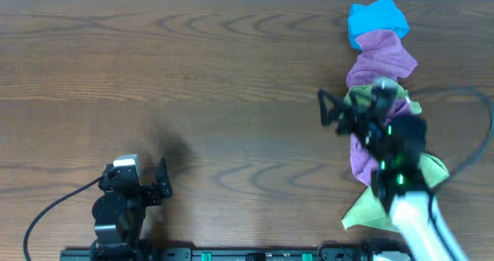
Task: Fold the cloth
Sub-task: 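Reach the right gripper to the top blue cloth and grasp it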
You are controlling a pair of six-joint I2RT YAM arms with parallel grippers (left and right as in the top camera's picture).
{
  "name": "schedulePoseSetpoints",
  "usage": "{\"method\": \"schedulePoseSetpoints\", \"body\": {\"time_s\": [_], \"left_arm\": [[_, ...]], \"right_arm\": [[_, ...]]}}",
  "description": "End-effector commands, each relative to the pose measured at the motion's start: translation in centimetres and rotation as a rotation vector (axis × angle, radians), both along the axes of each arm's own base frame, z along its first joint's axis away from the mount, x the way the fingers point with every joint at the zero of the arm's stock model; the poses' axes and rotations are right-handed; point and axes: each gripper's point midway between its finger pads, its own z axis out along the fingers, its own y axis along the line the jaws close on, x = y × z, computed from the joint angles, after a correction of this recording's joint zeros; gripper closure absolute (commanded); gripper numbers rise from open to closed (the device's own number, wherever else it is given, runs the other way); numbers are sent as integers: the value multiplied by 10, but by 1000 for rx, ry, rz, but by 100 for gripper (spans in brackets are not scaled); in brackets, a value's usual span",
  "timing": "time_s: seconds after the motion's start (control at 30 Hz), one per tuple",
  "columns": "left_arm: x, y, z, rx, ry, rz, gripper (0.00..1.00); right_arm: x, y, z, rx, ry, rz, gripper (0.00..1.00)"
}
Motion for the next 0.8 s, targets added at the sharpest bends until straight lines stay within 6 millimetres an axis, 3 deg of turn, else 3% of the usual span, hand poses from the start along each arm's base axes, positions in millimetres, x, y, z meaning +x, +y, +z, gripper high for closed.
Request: {"method": "schedulePoseSetpoints", "body": {"time_s": [0.0, 0.47, 0.6, 0.77], "left_arm": [[0, 2, -6, 4, 11, 13, 5], [0, 2, -6, 4, 11, 13, 5], [0, 2, -6, 4, 10, 13, 4], [0, 2, -6, 4, 11, 13, 5]], "right_arm": [[35, -7, 11, -105, -28, 12, 1], [200, -74, -1, -259, 133, -133, 1], [235, -86, -2, -290, 162, -190, 1], [261, -117, -29, -381, 256, -336, 1]]}}
